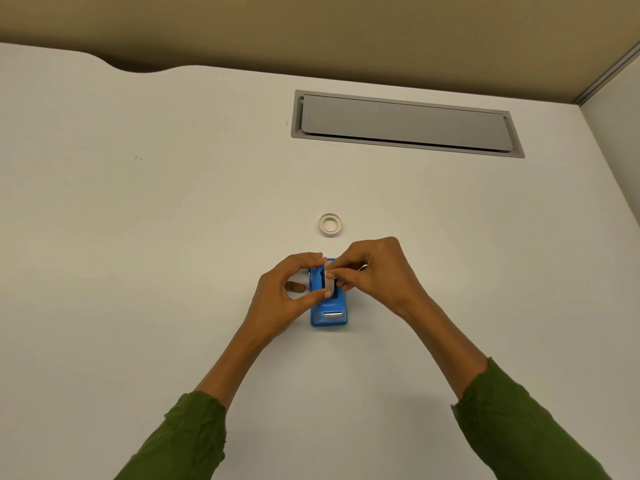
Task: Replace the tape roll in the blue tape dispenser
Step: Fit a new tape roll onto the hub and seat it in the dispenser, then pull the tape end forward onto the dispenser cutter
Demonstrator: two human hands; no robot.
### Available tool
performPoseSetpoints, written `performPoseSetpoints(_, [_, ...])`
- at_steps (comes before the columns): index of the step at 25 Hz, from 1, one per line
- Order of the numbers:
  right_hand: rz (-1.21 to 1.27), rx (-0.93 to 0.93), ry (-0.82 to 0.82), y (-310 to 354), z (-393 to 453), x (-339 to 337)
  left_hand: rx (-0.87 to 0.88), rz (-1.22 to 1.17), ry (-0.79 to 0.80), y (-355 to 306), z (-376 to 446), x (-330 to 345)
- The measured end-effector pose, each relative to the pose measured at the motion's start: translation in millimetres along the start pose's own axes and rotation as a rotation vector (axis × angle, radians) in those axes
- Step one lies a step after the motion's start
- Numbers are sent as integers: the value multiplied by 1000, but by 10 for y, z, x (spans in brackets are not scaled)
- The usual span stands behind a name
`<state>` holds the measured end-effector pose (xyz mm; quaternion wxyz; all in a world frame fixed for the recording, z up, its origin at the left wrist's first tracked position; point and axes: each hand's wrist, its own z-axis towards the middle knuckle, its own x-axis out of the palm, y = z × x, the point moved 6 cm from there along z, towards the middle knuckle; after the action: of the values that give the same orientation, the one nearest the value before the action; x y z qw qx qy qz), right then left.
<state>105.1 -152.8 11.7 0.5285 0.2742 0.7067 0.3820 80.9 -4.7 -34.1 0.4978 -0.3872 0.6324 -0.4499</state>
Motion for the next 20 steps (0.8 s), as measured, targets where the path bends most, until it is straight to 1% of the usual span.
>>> performPoseSetpoints(5, [-162,-97,-47,58,-12,29,10,1,2,12,2,7])
performPoseSetpoints(9, [-120,-72,-128,11,-69,19,7,5,-4,8,-20,33])
performPoseSetpoints(11, [-134,-93,-172,2,-114,32,-10,32,9,11,-43,47])
performPoseSetpoints(16, [-252,-204,-321,38,-309,109,-60,59,138,46,-199,-30])
performPoseSetpoints(18, [-299,-263,-367,37,-384,123,-51,114,195,42,-237,0])
performPoseSetpoints(20, [-348,-299,-411,16,-451,127,-32,178,218,22,-233,76])
